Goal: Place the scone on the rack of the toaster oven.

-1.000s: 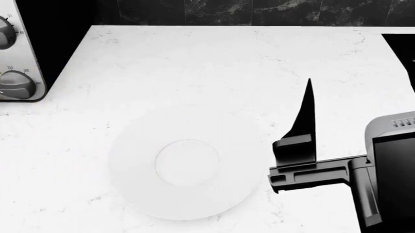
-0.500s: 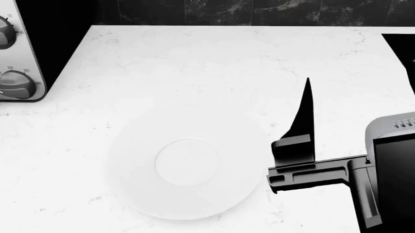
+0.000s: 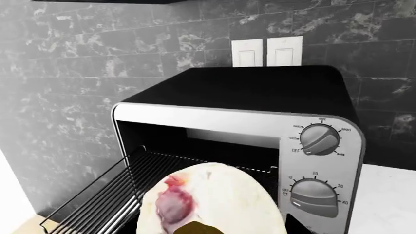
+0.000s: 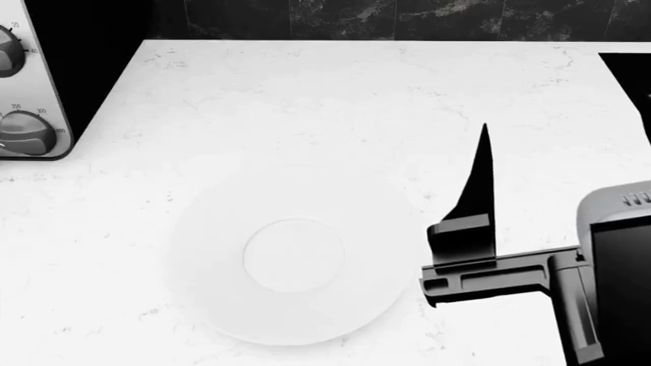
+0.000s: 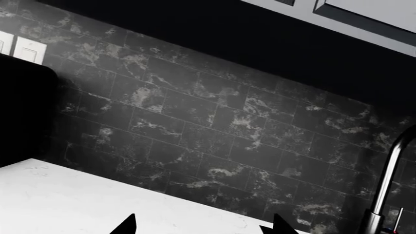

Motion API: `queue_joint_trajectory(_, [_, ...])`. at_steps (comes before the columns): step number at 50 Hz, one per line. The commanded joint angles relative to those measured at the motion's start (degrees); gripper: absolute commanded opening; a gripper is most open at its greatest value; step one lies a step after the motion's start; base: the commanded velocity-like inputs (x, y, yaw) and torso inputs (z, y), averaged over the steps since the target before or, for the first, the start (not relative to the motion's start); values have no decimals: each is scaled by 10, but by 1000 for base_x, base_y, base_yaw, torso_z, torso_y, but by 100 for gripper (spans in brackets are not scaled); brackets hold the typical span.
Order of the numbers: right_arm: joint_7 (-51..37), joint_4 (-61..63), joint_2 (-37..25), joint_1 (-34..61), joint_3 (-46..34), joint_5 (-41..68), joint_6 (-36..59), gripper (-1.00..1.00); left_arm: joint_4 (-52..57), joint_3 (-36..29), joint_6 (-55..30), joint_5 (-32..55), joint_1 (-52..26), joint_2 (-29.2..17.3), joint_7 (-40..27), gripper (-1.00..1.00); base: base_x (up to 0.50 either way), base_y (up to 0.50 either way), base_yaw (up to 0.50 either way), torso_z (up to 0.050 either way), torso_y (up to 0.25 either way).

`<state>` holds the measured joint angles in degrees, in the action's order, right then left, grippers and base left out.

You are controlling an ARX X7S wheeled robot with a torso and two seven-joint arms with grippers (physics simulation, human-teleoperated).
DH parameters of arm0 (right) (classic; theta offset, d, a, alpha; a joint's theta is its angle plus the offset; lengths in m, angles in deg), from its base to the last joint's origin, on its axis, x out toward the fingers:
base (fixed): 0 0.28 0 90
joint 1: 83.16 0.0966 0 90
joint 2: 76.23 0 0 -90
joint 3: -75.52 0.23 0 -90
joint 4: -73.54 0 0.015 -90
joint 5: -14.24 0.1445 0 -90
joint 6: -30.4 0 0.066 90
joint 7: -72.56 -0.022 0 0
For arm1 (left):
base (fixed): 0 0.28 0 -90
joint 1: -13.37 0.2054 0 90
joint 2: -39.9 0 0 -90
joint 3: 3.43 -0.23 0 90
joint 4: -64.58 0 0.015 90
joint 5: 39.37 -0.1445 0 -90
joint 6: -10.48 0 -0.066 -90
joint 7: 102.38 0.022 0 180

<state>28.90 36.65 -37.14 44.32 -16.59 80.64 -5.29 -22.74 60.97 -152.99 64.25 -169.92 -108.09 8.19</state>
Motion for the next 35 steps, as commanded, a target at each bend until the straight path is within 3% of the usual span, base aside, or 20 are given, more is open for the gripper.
queue_joint_trajectory(1, [13,-9,6,-8,19,-16,-11,100,-49,-1,1,-10,-26,11,4,-100,0,0,0,0,0])
queue_joint_trajectory(14, [16,-11,7,-14,16,-25,-18,100,-64,-3,10,-23,-33,1,-9,-100,0,0,0,0,1])
queue_joint_trajectory(23, [22,-17,12,-12,3,-37,-21,100,-164,-61,-5,-128,-103,72,86,-100,0,0,0,0,0])
queue_joint_trajectory(35, [24,-18,13,-16,-1,-42,-25,100,-271,-135,-7,-244,-192,144,157,-100,0,0,0,0,1])
